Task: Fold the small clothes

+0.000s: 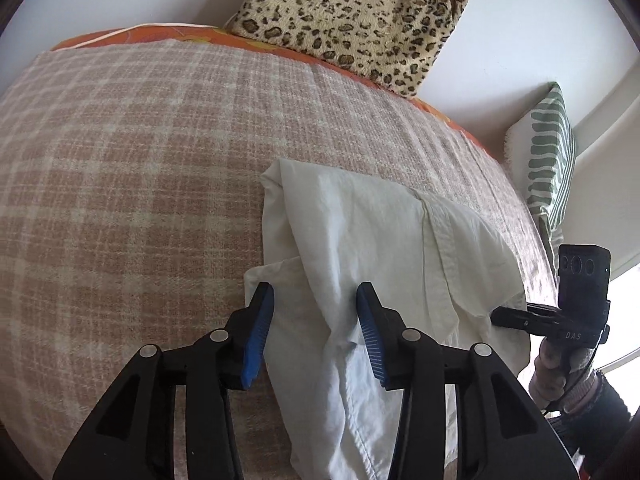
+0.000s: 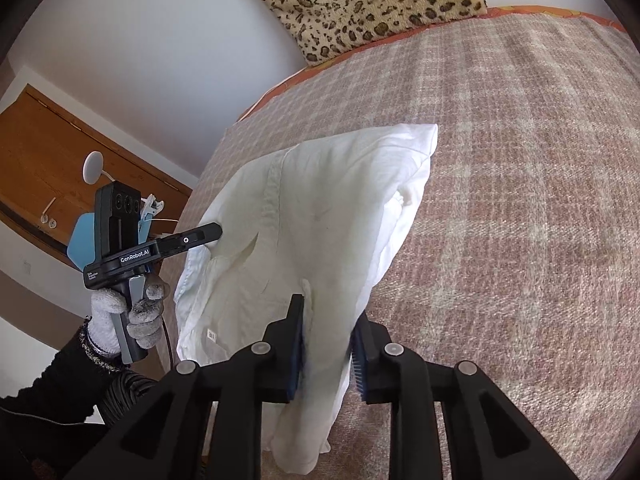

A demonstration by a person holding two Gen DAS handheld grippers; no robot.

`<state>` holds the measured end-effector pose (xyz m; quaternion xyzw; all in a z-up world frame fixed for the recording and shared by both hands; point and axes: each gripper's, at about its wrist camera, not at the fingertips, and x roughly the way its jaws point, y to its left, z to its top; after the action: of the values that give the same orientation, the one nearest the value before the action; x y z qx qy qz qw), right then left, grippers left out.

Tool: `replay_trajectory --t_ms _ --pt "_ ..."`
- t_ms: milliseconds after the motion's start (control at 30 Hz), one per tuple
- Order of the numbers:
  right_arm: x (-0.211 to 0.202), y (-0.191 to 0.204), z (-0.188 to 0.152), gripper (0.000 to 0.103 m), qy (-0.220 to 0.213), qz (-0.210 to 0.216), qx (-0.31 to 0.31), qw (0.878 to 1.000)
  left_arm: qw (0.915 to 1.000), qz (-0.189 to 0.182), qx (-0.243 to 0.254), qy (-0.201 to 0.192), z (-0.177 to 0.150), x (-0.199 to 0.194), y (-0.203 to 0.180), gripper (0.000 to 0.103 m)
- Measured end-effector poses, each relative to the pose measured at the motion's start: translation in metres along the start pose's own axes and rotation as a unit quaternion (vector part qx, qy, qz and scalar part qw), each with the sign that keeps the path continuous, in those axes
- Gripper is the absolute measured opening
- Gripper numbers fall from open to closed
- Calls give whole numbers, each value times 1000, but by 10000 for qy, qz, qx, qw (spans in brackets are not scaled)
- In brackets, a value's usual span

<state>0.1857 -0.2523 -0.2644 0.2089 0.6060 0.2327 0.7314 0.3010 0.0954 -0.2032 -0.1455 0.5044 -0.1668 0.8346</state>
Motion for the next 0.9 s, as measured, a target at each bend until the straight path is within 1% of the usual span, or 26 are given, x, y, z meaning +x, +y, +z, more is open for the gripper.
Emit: replay_trajectory --t_ms 67,100,133,233,267,333,400,467,533,567,600,667,733,767,800,833,900 --pt "0 -2 -1 22 6 10 -2 10000 9990 339 124 -266 11 -2 2 51" --pt "1 -1 -1 22 8 -5 -39 10000 9987 377 109 -333 16 -1 5 52" --pt "1 0 -1 22 10 -19 -69 10000 9991 292 71 -313 20 3 10 52" --pt "4 0 0 22 32 -37 -86 10000 10000 -11 25 -17 29 20 21 52" --pt "6 0 1 22 40 -45 -88 9999 10000 -72 17 14 30 24 23 52" --pt "9 -1 1 22 49 -30 -52 10000 9997 -250 -41 -43 32 25 27 52" --pt "10 -2 0 22 49 -12 -29 10000 9976 -646 -247 23 32 27 30 52" --pt "10 -3 0 22 48 2 -21 10000 9955 -901 -276 118 27 28 26 50" --pt "11 -2 1 22 52 -1 -30 10000 9961 -862 -72 163 20 26 17 50" --pt "11 -2 1 22 52 8 -29 10000 9963 -834 -17 183 16 24 14 50" --pt "11 -3 0 22 51 29 -10 10000 9958 -882 -51 222 13 22 14 50" --pt "11 -5 0 22 45 74 52 9999 9942 -1000 -195 342 6 19 19 44" --pt "12 -7 1 22 48 105 81 9999 9946 -947 -198 374 0 16 21 30" --pt "12 -6 1 22 49 93 80 9999 9948 -919 -241 369 -1 15 21 27" --pt "12 -5 2 22 52 69 62 9999 9947 -917 -302 355 -1 15 20 21" --pt "12 -2 2 21 48 30 21 10000 9947 -918 -326 329 0 15 17 17" --pt "9 6 3 19 14 -68 -110 9999 9961 -816 -219 237 2 12 7 15"
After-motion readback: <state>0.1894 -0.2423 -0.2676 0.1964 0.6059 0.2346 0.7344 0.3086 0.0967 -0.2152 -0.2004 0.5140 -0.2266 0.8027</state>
